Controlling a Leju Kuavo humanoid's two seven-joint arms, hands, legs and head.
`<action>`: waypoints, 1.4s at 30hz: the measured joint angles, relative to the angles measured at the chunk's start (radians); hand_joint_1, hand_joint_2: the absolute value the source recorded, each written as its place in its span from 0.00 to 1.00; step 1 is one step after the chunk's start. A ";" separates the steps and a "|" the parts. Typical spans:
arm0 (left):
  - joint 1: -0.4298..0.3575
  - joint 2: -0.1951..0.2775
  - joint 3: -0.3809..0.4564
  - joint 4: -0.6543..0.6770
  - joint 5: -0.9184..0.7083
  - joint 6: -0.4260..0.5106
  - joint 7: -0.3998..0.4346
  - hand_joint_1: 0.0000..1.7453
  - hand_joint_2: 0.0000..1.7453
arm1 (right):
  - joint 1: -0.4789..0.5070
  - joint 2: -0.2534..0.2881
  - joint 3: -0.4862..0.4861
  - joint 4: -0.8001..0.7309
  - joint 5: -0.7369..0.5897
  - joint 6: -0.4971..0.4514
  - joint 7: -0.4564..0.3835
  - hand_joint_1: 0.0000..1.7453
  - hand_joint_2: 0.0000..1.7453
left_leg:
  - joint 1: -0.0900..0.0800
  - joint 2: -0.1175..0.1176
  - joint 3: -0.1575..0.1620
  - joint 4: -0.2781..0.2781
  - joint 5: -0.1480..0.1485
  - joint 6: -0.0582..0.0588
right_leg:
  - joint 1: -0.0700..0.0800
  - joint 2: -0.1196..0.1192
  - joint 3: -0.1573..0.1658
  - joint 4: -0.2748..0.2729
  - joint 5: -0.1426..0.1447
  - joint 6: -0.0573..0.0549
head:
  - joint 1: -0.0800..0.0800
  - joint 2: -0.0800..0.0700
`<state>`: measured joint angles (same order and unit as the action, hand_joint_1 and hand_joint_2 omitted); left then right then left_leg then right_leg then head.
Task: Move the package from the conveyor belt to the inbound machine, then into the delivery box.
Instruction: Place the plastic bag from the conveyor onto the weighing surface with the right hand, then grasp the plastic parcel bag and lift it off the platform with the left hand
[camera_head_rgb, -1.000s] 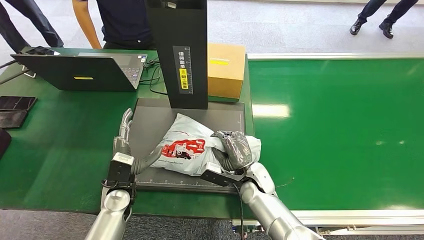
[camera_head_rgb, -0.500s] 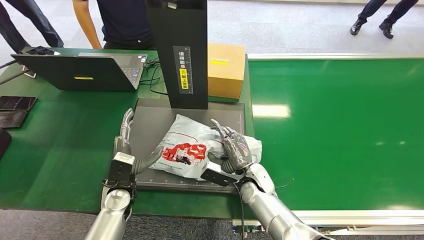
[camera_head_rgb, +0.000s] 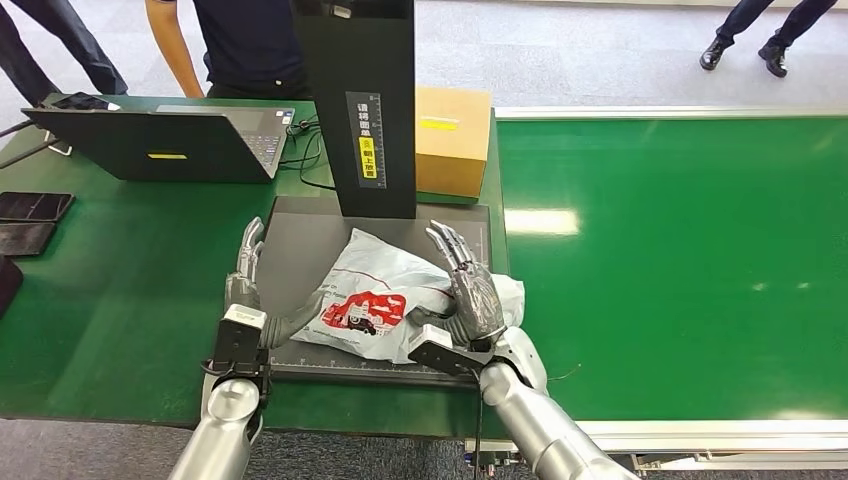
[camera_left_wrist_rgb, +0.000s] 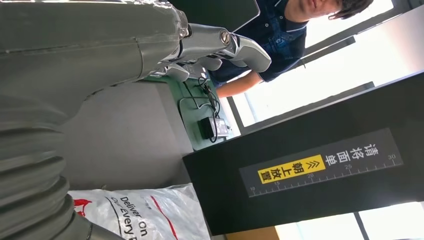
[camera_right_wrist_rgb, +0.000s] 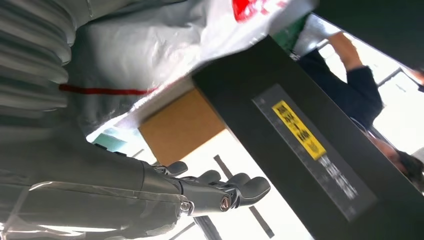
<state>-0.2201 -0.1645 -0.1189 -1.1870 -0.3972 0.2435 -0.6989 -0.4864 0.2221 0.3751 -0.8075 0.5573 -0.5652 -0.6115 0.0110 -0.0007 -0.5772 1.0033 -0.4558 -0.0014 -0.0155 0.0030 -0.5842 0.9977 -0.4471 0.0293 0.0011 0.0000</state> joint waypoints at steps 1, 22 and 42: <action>0.000 0.001 -0.001 0.000 0.001 0.001 0.000 0.00 1.00 | 0.006 0.000 -0.001 -0.019 -0.016 0.010 -0.003 0.00 1.00 | 0.000 0.000 0.000 0.000 0.000 0.000 | 0.000 0.000 0.000 0.000 0.000 0.000 | 0.000 0.000; 0.003 0.027 -0.021 0.005 0.023 0.028 0.000 0.00 1.00 | 0.165 -0.055 -0.045 -0.367 -0.185 0.125 -0.006 0.00 1.00 | 0.000 0.000 0.000 0.000 0.000 0.000 | 0.000 0.000 0.000 0.000 0.000 0.000 | 0.000 0.000; 0.064 0.033 0.000 -0.050 -0.056 0.006 0.010 0.00 1.00 | 0.332 -0.078 -0.108 -0.644 -0.126 0.185 0.063 0.00 1.00 | 0.000 0.000 0.000 0.000 0.000 0.000 | 0.000 0.000 0.000 0.000 0.000 0.000 | 0.000 0.000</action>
<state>-0.1560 -0.1312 -0.1186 -1.2368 -0.4530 0.2492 -0.6884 -0.1547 0.1446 0.2666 -1.4513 0.4310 -0.3801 -0.5488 0.0110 -0.0008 -0.5775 1.0032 -0.4560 -0.0013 -0.0156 0.0028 -0.5843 0.9976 -0.4473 0.0293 0.0012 0.0000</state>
